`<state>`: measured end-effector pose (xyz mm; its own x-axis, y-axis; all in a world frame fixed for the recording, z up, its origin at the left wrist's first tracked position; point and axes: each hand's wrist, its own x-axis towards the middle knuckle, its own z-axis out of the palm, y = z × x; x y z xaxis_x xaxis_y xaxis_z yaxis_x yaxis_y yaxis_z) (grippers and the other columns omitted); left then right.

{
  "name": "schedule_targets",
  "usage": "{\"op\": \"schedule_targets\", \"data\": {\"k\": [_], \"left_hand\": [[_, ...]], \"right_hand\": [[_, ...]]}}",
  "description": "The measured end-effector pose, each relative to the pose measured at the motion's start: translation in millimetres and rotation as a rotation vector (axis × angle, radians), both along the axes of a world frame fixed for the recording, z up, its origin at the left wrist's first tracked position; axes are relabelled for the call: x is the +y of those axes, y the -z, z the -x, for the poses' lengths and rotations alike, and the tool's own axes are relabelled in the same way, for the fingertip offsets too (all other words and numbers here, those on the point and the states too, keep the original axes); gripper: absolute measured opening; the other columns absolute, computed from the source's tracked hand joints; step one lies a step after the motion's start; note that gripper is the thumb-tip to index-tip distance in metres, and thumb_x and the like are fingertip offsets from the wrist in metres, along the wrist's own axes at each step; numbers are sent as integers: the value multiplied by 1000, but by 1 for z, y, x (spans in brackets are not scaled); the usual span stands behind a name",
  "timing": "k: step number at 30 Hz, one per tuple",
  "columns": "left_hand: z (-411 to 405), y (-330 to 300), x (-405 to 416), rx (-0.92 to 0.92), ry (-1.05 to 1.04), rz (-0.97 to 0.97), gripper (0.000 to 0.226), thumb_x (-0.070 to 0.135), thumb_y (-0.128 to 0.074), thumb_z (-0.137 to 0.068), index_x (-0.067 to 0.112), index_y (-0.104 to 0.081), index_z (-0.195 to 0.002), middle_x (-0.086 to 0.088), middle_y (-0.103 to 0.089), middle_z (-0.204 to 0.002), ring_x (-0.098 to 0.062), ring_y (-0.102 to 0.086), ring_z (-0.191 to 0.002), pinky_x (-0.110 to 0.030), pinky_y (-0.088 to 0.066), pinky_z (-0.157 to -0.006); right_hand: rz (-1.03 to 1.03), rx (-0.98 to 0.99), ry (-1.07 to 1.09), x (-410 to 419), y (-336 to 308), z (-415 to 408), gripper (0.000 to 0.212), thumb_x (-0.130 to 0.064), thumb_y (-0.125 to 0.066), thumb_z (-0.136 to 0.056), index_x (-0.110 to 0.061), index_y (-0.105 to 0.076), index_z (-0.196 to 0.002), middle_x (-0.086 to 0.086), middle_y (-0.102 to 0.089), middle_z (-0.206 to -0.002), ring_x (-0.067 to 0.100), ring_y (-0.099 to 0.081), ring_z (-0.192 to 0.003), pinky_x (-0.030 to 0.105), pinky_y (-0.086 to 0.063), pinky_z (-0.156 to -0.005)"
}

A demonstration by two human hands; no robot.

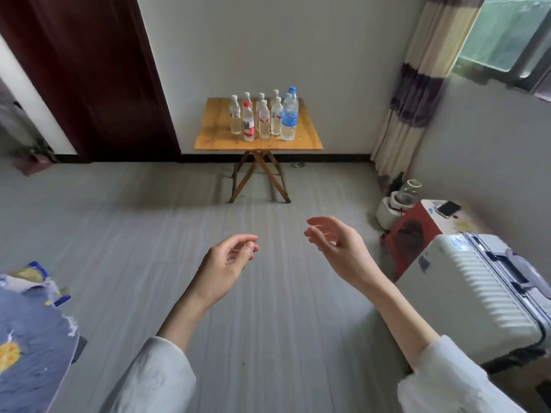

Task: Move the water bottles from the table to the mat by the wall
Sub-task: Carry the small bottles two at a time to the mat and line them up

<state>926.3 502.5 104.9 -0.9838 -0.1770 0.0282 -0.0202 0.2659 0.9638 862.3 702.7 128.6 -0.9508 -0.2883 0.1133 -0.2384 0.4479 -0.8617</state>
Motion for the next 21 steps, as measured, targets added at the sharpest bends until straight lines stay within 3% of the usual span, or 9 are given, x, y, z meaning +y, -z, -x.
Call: {"op": "schedule_targets", "data": {"k": [7, 11, 21], "left_hand": [[169, 25, -56, 11, -71, -18, 15, 19, -49, -91, 27, -60, -98, 3, -67, -97, -9, -63, -92, -22, -50, -81], [278, 31, -98, 13, -58, -29, 16, 19, -49, -91, 28, -59, -100, 6, -66, -96, -9, -63, -93, -20, -50, -77], [499, 36, -178, -29, -73, -11, 17, 22, -49, -91, 36, -59, -95, 11, -66, -98, -6, -63, -94, -29, -50, -88]], "right_hand": [[-22, -25, -82, -58, 24, 176, 25, -34, -52, -89, -21, -58, -110, 0, -68, -105, 11, -63, -96, 28, -51, -86], [-5, -14, -69, -99, 21, 282, 25, -31, -51, -89, -18, -58, -109, 5, -68, -105, 15, -63, -97, 34, -52, -87], [39, -113, -42, -175, 31, 503, 20, -29, -53, -89, -19, -59, -106, 4, -69, -100, 14, -64, -95, 38, -52, -88]]}}
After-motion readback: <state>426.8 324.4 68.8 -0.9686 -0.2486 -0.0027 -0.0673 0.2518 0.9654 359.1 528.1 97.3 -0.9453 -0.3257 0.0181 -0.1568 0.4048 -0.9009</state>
